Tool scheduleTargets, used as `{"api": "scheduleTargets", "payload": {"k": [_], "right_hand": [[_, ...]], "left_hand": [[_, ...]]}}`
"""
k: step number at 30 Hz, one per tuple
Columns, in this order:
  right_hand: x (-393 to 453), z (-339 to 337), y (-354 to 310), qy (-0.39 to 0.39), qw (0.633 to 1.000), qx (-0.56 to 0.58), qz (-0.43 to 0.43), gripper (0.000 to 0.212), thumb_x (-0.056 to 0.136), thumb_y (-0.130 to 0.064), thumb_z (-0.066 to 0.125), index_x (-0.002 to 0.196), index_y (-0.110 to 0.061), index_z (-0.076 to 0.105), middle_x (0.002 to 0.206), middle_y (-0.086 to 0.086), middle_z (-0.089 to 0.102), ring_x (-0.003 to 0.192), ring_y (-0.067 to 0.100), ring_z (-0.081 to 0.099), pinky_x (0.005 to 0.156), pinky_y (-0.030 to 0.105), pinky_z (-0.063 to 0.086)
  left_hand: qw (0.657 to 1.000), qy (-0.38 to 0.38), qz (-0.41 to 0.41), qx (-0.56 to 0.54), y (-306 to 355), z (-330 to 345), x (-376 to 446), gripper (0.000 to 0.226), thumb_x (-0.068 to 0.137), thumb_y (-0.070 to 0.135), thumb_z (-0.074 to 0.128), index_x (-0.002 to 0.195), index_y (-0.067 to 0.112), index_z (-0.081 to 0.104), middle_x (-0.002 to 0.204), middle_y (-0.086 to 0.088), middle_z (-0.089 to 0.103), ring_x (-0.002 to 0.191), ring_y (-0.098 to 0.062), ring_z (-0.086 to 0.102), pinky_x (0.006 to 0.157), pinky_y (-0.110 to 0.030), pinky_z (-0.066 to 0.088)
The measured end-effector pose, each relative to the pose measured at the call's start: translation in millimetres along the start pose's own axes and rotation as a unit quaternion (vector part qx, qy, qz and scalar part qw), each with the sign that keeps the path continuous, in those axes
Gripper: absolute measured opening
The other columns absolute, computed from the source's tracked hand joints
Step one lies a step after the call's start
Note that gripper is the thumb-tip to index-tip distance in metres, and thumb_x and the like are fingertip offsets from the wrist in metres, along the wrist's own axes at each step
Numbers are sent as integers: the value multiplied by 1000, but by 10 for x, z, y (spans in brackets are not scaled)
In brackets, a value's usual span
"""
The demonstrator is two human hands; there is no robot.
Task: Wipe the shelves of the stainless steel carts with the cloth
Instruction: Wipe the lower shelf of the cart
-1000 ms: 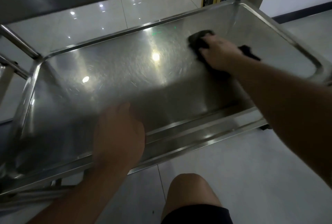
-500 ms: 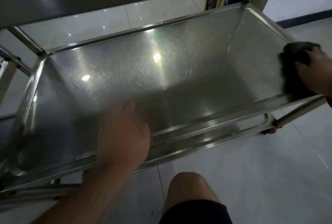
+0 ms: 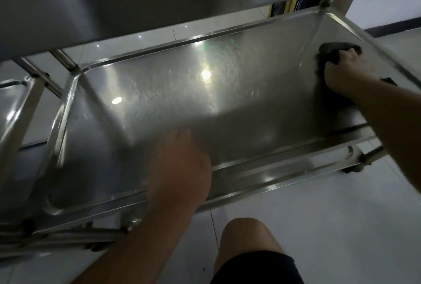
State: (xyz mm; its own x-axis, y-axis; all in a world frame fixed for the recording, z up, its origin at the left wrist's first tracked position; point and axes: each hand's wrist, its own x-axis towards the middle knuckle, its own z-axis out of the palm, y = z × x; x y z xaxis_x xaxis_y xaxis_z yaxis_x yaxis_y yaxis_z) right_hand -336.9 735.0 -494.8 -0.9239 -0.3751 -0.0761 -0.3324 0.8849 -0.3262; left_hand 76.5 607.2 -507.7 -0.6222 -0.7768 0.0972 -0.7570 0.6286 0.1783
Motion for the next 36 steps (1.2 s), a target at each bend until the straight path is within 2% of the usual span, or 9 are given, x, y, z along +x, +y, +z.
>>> {"api": "scheduleTargets", "payload": {"k": [5,12,16,19,23,27,30,33,36], "right_hand": [[-586,445,-1415,-51,983,8,-177,52,98,-45,48,143,-20,52,147,14,53,131,39,53,108,50,46],[-1569,722,-1699,-162,865,2,-475,58,102,-49,48,158,-36,40,170,-15,27,155,9,26,125,34,18],[-1039,395,-790,-116,927,3,-356,57,105,-38,54,159,-33,39,167,-5,35,152,21,35,119,29,19],[-461,117,-207,-64,989,17,-133,57,107,-39,51,160,-28,33,162,15,39,144,41,41,120,51,30],[-205,270,-535,-7,1000,-1,-6,65,103,-47,40,158,-14,33,164,16,33,150,41,32,122,57,28],[-577,554,-1652,-61,990,13,-124,57,100,-45,46,150,-17,45,150,17,49,136,41,48,113,53,38],[-1140,778,-2209,-115,947,-13,-299,58,103,-43,52,158,-25,41,167,6,35,149,33,39,123,45,30],[-1561,809,-1964,-150,904,-12,-400,59,104,-47,53,160,-33,39,171,-8,26,156,21,26,127,40,18],[-1708,609,-1311,-134,924,-27,-356,59,106,-52,47,162,-38,31,172,-13,20,158,15,20,128,40,13]], "left_hand": [[1000,-2,-9,4,-4,22,14,54,100,37,46,150,17,49,148,-11,49,139,-33,45,115,-51,40],[999,39,-7,-15,-3,46,-5,48,91,38,47,132,16,58,128,-10,54,118,-33,53,101,-47,44],[999,42,-7,-27,-14,60,4,56,92,38,46,141,14,58,136,-14,56,126,-36,53,106,-49,44],[999,28,3,-26,-8,46,-8,57,96,38,45,146,12,55,143,-16,55,132,-37,51,110,-51,43],[1000,10,1,-30,-12,52,13,56,99,37,42,149,14,49,149,-16,50,142,-35,43,117,-49,37],[1000,11,5,-27,-34,66,22,53,97,38,41,143,14,50,140,-13,51,136,-34,45,114,-48,36],[999,12,8,-35,-59,79,32,48,95,40,42,134,14,53,134,-12,52,130,-34,46,111,-47,37],[999,14,19,-41,-79,67,38,45,95,42,45,129,14,54,132,-13,53,128,-34,47,110,-47,38],[999,-6,24,-35,-92,54,67,48,96,43,44,134,15,53,137,-13,50,132,-34,44,114,-47,35]]}}
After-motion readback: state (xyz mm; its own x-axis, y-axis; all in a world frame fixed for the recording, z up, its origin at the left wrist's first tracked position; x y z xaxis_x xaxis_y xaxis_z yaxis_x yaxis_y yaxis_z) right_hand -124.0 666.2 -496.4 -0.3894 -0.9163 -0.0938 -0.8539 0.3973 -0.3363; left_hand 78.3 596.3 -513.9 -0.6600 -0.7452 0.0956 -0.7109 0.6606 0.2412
